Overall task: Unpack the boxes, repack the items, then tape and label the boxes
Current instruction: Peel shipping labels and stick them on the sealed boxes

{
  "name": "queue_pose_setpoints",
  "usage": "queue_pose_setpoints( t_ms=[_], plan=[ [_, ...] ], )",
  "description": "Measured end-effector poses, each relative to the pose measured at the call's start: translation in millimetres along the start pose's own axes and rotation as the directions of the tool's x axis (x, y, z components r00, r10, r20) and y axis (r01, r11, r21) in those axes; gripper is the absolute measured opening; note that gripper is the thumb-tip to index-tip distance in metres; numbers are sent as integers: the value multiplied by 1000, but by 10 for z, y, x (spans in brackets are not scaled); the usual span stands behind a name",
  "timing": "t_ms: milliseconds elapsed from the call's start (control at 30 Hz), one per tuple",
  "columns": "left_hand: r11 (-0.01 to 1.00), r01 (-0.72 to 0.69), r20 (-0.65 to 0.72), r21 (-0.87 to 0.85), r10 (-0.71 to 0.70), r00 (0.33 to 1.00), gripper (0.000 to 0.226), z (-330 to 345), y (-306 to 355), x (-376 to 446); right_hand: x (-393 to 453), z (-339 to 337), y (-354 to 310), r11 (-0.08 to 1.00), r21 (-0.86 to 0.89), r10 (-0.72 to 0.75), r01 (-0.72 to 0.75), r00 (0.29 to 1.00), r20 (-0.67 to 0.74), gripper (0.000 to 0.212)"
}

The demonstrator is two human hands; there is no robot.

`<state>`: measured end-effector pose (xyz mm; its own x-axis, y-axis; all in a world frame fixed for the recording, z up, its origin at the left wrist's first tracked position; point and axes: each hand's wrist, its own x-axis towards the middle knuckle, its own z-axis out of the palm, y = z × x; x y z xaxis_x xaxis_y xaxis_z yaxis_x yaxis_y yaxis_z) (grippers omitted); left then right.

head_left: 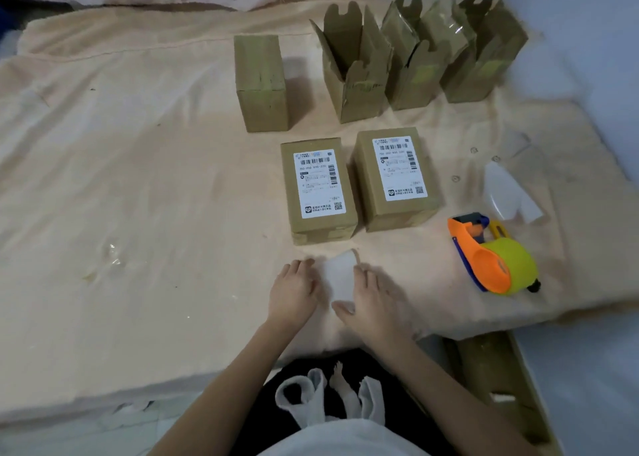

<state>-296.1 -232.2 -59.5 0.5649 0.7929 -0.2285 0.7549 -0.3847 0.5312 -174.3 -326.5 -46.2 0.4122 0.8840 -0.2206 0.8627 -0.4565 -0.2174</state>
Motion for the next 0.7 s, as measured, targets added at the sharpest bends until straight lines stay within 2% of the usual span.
queue_pose_setpoints(
  t_ms=[167,333,467,533,633,700],
  plan=[
    [985,5,118,-172,16,993,48,3,93,61,49,40,60,971,218,114,-102,993,-43,56],
    [959,-57,153,-278,103,983,39,-22,277,104,22,-63,173,905,393,203,-161,977,-69,62],
    [928,-69,191,-367,148,970,41,-64,608,169,-29,-246,324,801,564,291,-201,954,-73,50],
    [905,-85,211,-416,187,959,39,-89,843,209,-37,-410,455,793,581,317,-184,938,-136,45],
    [879,-106,215,-464,228,950,31,-101,1256,328,-19,-708,723,856,494,315,-153,912,-263,44],
    [867,-117,198,-484,239,951,33,-79,1570,466,33,-922,937,855,488,340,-175,899,-275,47]
  ],
)
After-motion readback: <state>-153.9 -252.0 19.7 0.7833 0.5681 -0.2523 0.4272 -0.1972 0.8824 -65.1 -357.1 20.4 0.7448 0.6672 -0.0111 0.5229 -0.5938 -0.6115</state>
